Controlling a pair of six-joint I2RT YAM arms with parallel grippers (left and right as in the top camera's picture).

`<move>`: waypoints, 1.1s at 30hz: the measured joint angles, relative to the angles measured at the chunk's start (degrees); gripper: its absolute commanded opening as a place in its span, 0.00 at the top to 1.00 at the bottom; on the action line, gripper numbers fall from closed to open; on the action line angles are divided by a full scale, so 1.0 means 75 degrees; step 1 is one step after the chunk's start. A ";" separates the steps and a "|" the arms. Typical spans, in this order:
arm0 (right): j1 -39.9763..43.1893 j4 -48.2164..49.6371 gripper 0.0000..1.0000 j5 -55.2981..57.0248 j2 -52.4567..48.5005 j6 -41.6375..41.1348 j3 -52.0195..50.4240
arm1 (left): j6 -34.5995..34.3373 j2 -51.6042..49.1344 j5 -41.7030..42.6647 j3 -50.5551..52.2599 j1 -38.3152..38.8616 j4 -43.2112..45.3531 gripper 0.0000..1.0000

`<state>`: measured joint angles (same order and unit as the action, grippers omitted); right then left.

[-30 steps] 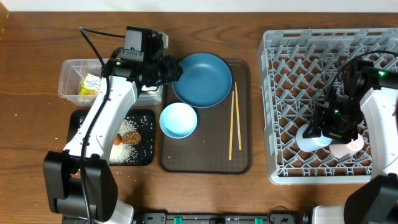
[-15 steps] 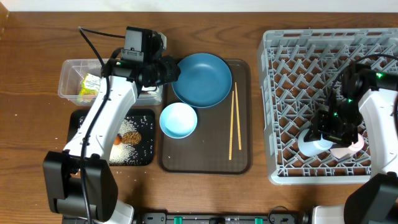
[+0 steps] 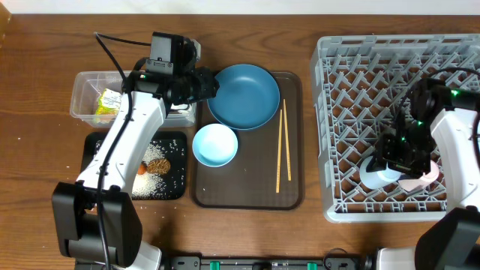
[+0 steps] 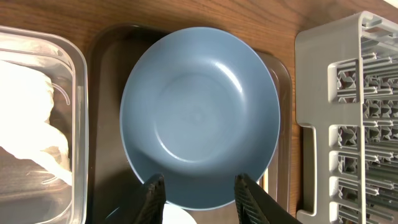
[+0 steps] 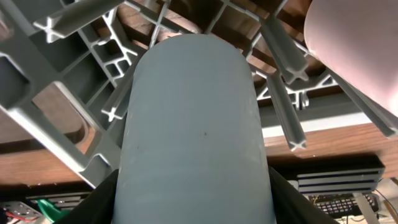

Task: Sort waste into correct bins and load items into the dishwasher rack
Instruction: 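Release the light-blue cup upside down in the rack and lift away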

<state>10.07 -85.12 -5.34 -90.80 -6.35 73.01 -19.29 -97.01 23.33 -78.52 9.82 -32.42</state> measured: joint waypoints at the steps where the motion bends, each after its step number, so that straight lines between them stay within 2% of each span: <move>1: 0.0000 0.0076 0.69 0.0000 0.0000 -0.0020 -0.0070 | 0.0000 0.0000 0.0000 0.0000 0.0000 0.0000 0.62; 5: 0.0000 0.0434 0.69 0.0000 0.0000 -0.0102 -0.0402 | 0.0000 0.0000 -0.0003 0.0000 0.0000 0.0000 0.62; 14: 0.0000 0.0533 0.23 0.0006 0.0000 -0.0242 -0.0615 | 0.0003 0.0000 -0.0003 0.0000 0.0000 0.0000 0.62; 15: 0.0000 0.0527 0.21 0.0009 0.0000 -0.0277 -0.0618 | 0.0003 0.0000 -0.0003 0.0000 0.0000 -0.0003 0.62; 27: 0.0000 0.0522 0.18 0.0026 0.0000 -0.0283 -0.0592 | 0.0006 0.0000 -0.0003 0.0000 0.0000 -0.0003 0.64; 33: 0.0000 0.0137 0.22 0.0026 -0.0029 -0.0245 0.0300 | 0.0009 0.0166 -0.0157 0.0009 0.0000 -0.0137 0.64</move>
<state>10.07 -84.09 -5.15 -91.02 -8.19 75.26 -19.22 -95.77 22.15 -78.46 9.82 -33.45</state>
